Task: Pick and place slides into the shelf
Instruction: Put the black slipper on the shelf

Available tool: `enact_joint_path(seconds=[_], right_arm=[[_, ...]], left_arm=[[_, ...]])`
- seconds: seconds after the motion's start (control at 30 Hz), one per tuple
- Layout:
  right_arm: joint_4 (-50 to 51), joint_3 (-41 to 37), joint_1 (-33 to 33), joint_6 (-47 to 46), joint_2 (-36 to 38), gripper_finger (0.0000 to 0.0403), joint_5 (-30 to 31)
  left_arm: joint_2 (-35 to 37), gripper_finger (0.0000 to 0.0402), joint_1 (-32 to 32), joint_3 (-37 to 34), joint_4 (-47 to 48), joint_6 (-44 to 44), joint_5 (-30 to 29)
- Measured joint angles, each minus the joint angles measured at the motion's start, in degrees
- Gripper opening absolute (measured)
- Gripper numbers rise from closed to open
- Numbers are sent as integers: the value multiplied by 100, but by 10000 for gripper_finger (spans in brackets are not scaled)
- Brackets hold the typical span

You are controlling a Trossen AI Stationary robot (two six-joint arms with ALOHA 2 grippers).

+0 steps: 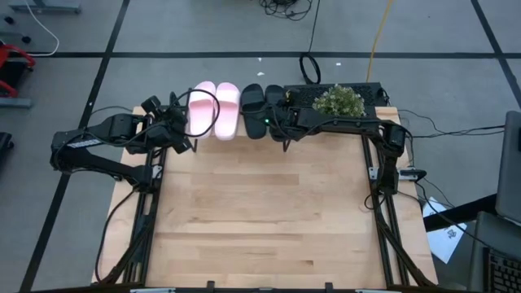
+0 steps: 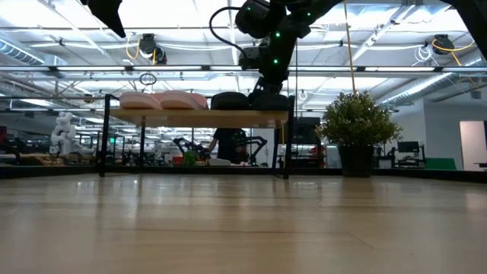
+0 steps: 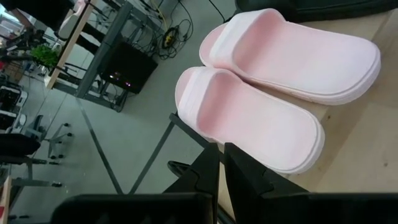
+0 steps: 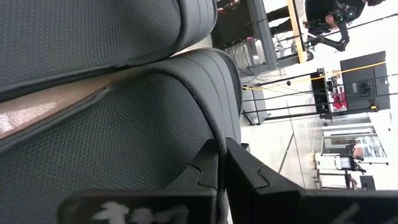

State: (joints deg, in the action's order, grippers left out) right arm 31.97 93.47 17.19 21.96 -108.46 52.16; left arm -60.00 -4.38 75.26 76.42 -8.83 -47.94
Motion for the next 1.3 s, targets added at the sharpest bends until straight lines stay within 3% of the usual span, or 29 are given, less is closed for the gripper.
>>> enact_joint_path(seconds=[1.1, 1.3], right_arm=[[-419, -4, 15, -994, 6, 0, -319], [-420, -4, 15, -1272, 6, 0, -344]], left_arm=[[2, 33, 0, 1, -12, -33, 12], [0, 33, 0, 0, -88, -33, 244]])
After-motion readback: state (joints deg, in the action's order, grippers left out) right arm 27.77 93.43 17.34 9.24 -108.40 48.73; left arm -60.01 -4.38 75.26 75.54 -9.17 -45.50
